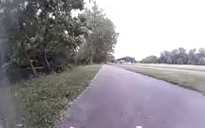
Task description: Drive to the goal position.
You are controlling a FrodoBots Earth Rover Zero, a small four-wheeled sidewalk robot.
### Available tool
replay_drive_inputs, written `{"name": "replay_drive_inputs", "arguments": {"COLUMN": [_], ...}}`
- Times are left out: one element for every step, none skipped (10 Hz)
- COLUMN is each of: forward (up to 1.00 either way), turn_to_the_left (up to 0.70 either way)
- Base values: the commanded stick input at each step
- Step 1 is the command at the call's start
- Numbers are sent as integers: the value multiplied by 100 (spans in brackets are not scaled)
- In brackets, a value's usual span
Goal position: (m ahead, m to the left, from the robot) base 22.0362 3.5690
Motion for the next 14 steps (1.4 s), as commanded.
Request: {"name": "replay_drive_inputs", "arguments": {"forward": [70,70,70,70,70,70,70,70,70,70,70,70,70,70], "turn_to_the_left": [0,-1,-1,-1,-1,-1,-1,-1,-1,-1,-1,-1,-1,-1]}}
